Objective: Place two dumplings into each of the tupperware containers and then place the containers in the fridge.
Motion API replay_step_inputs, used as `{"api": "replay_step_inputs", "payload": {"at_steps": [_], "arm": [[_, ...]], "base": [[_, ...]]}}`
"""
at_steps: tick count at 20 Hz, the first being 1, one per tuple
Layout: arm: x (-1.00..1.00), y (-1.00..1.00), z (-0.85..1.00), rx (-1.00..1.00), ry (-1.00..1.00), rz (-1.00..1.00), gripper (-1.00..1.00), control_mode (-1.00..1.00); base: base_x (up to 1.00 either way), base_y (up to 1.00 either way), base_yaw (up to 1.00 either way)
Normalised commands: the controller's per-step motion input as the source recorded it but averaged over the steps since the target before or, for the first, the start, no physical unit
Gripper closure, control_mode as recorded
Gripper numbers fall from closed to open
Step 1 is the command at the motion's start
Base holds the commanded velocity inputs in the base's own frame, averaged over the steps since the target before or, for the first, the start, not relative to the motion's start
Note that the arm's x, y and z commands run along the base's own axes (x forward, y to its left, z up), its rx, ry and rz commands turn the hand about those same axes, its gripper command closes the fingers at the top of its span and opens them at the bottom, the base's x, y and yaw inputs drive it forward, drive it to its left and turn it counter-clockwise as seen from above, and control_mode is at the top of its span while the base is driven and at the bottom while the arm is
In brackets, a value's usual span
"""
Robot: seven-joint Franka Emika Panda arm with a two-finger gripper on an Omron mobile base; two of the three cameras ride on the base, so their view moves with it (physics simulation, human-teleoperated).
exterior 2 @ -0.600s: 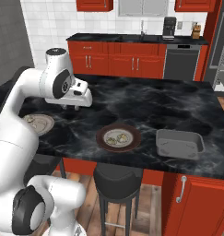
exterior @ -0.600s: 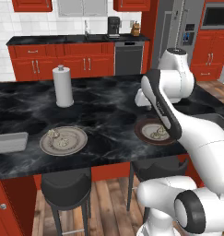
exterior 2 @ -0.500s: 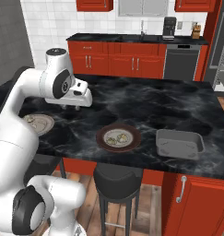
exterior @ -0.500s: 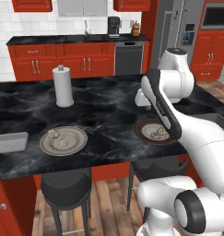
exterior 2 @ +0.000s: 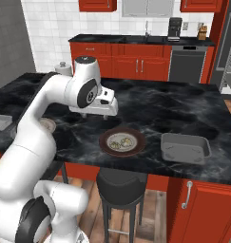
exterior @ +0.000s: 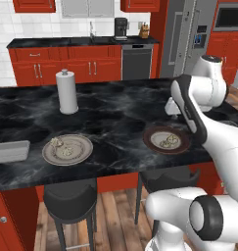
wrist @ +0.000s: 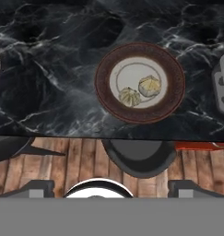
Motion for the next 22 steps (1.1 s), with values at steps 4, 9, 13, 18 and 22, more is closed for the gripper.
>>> {"api": "replay_step_inputs", "payload": {"at_steps": [4, 9, 13, 18, 22], "arm": [[0.17, -0.94, -0.32, 0.01, 0.0, 0.0, -1.0, -1.0], [0.45, -0.4, -0.37, 0.0, 0.0, 0.0, -1.0, -1.0], [0.56, -0.28, -0.48, 0.0, 0.0, 0.0, -1.0, -1.0], [0.43, -0.2, -0.48, 0.0, 0.0, 0.0, -1.0, -1.0], [0.35, 0.0, -0.48, 0.0, 0.0, 0.0, -1.0, -1.0]], "base": [[0.0, 0.0, 0.0], [0.0, 0.0, 0.0], [0.0, 0.0, 0.0], [0.0, 0.0, 0.0], [0.0, 0.0, 0.0]]}}
